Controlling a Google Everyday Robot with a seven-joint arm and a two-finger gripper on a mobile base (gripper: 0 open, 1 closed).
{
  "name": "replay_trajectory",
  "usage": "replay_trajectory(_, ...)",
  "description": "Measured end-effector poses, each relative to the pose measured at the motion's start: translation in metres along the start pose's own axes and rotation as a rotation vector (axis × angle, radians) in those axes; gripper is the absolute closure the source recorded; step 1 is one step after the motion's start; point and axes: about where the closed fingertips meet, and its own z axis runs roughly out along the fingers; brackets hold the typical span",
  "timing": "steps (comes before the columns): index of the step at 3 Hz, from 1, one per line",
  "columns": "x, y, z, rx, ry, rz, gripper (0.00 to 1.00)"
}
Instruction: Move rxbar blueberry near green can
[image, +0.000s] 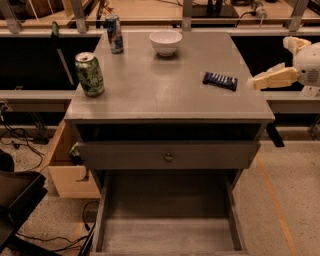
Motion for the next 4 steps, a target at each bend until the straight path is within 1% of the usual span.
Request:
replay_trajectory(1, 0.016, 0.008, 0.029, -0.075, 0.000, 0.036, 0.00)
replay_trajectory(2, 0.026, 0.008, 0.061, -0.153, 0.011, 0.069, 0.00)
replay_trajectory(3, 0.035, 0.004, 0.093, -0.219, 0.022, 0.092, 0.00)
replay_trajectory(4, 0.041, 0.001, 0.111, -0.247, 0.018, 0.102, 0.00)
